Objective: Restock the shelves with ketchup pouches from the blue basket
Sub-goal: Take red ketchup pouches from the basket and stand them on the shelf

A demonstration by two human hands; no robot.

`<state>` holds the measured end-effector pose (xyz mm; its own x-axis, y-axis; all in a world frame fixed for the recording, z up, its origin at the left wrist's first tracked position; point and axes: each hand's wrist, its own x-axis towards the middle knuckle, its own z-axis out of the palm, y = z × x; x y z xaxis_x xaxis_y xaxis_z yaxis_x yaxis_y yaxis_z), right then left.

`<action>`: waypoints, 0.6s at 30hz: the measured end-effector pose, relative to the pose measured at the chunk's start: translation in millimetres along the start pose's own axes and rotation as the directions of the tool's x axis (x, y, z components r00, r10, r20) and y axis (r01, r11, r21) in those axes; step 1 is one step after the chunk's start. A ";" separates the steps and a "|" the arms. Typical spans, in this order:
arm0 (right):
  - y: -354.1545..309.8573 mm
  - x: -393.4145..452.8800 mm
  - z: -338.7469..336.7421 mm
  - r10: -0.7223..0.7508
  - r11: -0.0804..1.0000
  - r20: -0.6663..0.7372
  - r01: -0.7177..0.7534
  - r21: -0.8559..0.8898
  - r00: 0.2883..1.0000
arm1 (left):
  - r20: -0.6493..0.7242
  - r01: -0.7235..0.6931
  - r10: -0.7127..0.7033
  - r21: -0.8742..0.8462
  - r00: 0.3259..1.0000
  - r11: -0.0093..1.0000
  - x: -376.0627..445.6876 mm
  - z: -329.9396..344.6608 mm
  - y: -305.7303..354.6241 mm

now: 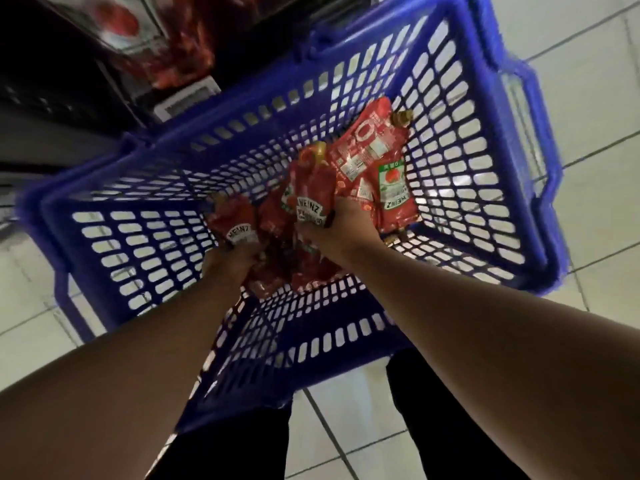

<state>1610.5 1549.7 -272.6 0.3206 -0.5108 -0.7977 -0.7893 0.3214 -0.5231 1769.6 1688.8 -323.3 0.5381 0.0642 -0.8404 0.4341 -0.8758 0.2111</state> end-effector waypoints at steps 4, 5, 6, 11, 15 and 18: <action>-21.0 -52.9 -53.2 0.048 0.946 0.199 -0.108 0.306 0.979 | 0.182 -0.151 0.129 0.113 0.975 0.982 -56.3 -37.0 16.2; -30.2 -71.6 -67.8 0.026 0.917 0.237 -0.117 0.381 0.971 | 0.225 -0.218 0.188 0.116 0.956 0.969 -77.7 -48.1 24.5; -40.3 -92.7 -82.3 0.005 0.883 0.264 -0.128 0.452 0.965 | 0.259 -0.277 0.242 0.109 0.935 0.955 -100.7 -60.0 33.4; -108.2 -220.5 -151.9 -0.142 0.772 0.234 -0.040 0.634 0.962 | 0.344 -0.353 0.418 -0.237 0.841 0.905 -250.1 -104.4 85.9; -192.1 -331.0 -209.6 -0.280 0.732 0.191 0.080 0.677 0.941 | 0.482 -0.087 0.382 -0.527 0.788 0.845 -398.2 -153.1 137.8; -249.9 -401.1 -244.8 -0.340 0.734 0.142 0.168 0.658 0.930 | 0.392 -0.123 0.459 -0.640 0.797 0.759 -492.5 -198.9 169.5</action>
<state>1551.0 1479.1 251.5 0.6408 -0.4713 -0.6060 -0.1805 0.6748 -0.7156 1721.9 1603.9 225.7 0.3455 -0.5383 -0.7687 0.7256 -0.3662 0.5826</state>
